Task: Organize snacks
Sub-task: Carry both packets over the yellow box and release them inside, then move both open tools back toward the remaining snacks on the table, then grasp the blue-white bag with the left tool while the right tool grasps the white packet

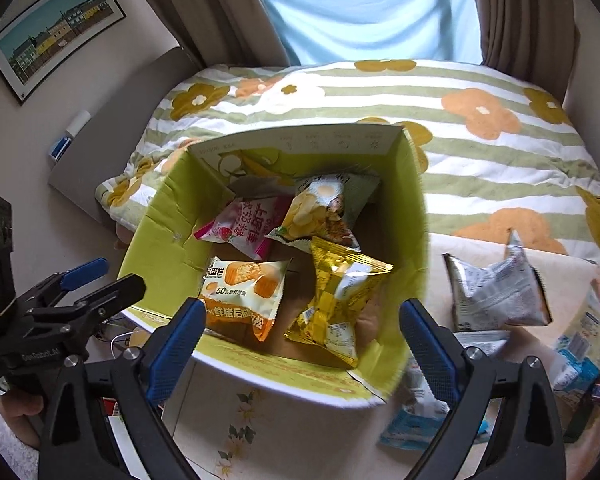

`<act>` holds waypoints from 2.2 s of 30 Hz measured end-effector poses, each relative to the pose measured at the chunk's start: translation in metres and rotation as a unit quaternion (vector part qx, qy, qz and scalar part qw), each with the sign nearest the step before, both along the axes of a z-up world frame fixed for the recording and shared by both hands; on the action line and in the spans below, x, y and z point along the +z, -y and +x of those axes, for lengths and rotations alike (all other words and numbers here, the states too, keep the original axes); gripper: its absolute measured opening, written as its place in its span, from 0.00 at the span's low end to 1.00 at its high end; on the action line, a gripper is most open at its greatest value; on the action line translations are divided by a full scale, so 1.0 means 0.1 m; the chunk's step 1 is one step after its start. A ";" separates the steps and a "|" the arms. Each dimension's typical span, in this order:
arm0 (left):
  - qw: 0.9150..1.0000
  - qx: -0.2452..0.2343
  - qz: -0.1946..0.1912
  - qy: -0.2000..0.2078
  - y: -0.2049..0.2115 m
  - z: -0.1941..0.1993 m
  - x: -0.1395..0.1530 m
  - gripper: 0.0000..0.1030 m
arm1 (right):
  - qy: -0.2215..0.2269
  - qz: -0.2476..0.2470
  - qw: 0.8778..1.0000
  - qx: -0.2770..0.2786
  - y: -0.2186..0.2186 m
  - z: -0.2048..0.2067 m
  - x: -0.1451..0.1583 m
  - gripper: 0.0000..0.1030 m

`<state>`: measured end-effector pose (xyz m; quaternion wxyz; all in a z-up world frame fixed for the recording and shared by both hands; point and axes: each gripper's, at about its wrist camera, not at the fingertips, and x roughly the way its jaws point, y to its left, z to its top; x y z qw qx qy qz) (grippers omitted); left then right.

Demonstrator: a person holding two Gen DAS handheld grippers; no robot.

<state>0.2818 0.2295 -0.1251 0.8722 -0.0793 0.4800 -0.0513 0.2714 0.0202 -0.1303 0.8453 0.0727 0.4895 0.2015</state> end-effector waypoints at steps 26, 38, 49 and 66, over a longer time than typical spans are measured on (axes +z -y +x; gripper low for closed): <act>1.000 -0.026 -0.012 0.009 2.03 -0.49 0.05 0.99 | 0.086 -0.069 0.994 0.024 1.80 -0.35 0.13 0.93; 0.994 0.068 -0.057 -0.070 2.41 -0.58 -0.74 0.99 | 0.051 -0.087 0.982 0.160 2.09 -0.30 -0.67 0.93; 0.990 0.087 -0.063 -0.090 2.53 -0.31 -1.34 0.94 | 0.042 -0.106 0.968 0.225 2.05 -0.15 -1.16 0.93; 0.987 0.090 -0.079 -0.105 2.44 -0.34 -1.59 0.65 | 0.057 -0.185 0.927 0.321 1.67 -0.15 -1.47 0.88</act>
